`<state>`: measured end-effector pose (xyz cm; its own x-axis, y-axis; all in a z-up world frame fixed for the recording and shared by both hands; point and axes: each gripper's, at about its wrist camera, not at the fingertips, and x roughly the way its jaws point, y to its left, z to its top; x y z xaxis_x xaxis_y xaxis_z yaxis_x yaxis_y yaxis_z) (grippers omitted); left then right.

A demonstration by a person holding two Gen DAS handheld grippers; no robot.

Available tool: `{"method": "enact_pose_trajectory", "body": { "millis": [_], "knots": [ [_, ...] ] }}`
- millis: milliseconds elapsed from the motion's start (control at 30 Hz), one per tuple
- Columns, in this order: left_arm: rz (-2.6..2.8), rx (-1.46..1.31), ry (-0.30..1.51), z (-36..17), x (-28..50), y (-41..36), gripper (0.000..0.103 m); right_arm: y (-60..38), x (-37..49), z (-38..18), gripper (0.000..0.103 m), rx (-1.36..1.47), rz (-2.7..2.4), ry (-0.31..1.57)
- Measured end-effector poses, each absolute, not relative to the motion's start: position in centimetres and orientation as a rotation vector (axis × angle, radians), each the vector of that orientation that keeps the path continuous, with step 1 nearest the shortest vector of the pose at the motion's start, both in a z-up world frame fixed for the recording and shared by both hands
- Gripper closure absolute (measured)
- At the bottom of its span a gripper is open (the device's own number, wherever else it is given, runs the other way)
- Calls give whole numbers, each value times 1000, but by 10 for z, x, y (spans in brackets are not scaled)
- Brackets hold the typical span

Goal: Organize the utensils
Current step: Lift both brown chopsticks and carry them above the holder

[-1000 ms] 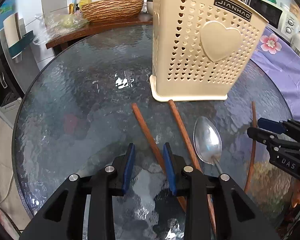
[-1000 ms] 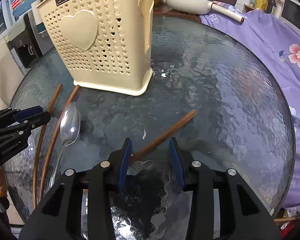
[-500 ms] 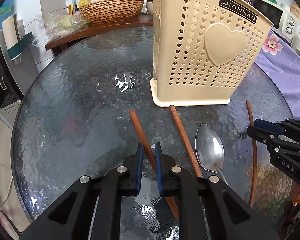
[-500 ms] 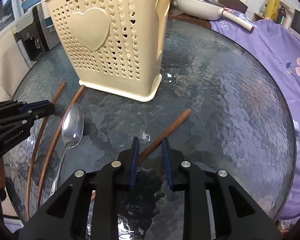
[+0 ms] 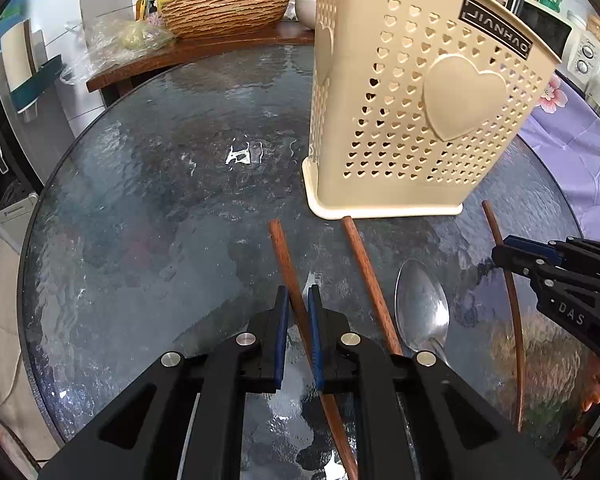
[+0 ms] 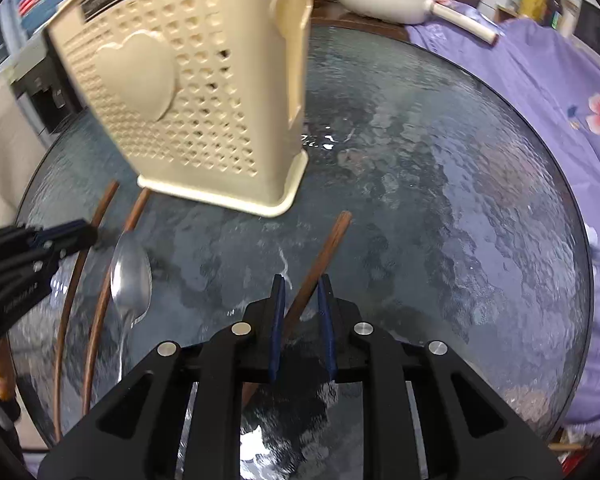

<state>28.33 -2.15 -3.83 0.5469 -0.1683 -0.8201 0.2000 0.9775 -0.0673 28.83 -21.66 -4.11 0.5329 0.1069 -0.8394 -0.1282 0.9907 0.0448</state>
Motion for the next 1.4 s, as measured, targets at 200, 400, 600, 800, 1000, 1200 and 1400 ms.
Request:
{"method": "enact_pose_trajectory", "body": {
  "millis": [200,400,600,800,1000,1200,1400],
  "knots": [
    [-204,17,976,-39,291,-23,93,-215,308,-41,84,-3,69,1014],
    [-188,35,973,-40,300,-29,93,-215,322,-42,84,1,40,1018],
    [-170,43,973,-41,302,-30,95,-220,332,-44,91,21,18,1001],
    [-158,35,965,-42,300,-30,96,-223,330,-46,94,37,16,988],
    [-141,46,949,-42,295,-36,96,-223,320,-48,96,53,16,975],
    [-139,39,949,-42,289,-39,96,-227,316,-49,96,87,26,963],
    [-149,-12,923,-30,285,-25,96,-243,302,-40,96,179,75,904]
  ]
}}
